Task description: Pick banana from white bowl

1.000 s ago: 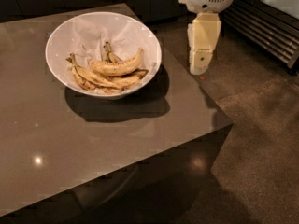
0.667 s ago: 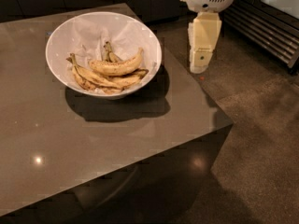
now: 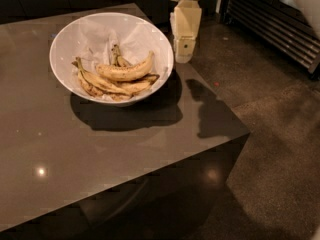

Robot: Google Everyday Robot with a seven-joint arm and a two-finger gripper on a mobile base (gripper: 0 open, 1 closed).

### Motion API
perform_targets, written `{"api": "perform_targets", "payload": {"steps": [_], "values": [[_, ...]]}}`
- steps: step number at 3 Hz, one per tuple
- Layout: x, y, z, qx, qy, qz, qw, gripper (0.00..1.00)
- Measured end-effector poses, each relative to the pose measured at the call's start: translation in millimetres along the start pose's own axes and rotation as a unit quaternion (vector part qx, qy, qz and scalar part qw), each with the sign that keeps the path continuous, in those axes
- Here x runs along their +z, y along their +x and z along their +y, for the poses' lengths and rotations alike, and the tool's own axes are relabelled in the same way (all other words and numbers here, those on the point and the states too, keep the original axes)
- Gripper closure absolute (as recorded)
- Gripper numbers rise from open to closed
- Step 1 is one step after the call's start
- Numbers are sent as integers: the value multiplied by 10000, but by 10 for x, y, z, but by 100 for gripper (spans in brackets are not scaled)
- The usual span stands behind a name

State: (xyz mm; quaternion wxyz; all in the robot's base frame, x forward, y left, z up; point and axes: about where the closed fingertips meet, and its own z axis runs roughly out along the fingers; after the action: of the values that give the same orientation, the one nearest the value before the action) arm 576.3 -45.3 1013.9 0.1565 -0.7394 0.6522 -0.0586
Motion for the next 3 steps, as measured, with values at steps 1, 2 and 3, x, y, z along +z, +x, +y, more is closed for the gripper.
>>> {"api": "perform_targets", "payload": {"steps": [1, 2, 3], "values": [[-14, -63, -83, -8, 171, -91, 9998, 0], [136, -116, -98, -1, 254, -72, 9997, 0], [316, -181, -77, -35, 145, -75, 9999, 0]]}}
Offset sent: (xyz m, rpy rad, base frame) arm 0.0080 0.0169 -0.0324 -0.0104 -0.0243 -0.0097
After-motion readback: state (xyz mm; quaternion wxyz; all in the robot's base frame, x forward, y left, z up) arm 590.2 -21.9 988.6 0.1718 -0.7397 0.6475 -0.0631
